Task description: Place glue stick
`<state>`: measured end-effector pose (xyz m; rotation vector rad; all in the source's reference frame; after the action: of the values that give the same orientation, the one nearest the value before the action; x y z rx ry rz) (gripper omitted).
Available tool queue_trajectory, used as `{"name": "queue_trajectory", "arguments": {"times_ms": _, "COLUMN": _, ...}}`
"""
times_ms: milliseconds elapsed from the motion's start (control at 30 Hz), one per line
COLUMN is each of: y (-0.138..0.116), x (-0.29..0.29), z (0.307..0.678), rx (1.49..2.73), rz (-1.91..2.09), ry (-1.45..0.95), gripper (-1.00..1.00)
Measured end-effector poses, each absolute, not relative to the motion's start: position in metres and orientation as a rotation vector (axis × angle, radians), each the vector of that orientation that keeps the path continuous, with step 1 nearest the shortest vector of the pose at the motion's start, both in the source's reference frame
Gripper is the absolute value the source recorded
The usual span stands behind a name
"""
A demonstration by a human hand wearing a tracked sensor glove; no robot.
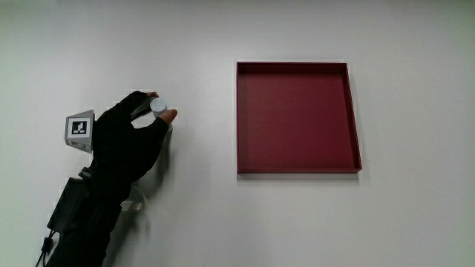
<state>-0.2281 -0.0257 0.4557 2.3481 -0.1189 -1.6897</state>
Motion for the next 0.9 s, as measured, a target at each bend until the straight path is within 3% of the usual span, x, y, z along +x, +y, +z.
{"name": "queue_trajectory", "arguments": {"times_ms": 333, "y": -0.017, "x": -0.253, "z": 0.48, "rx": 2.443, "rz": -1.612, "ry": -0.2, "gripper": 0.0}}
{"name": "queue_trajectory", "arguments": {"times_ms": 900, "y": -0.011, "x": -0.259, "z": 0.504, "rx": 2.426, "rz": -1.602, "ry": -0.3, "gripper": 0.0}}
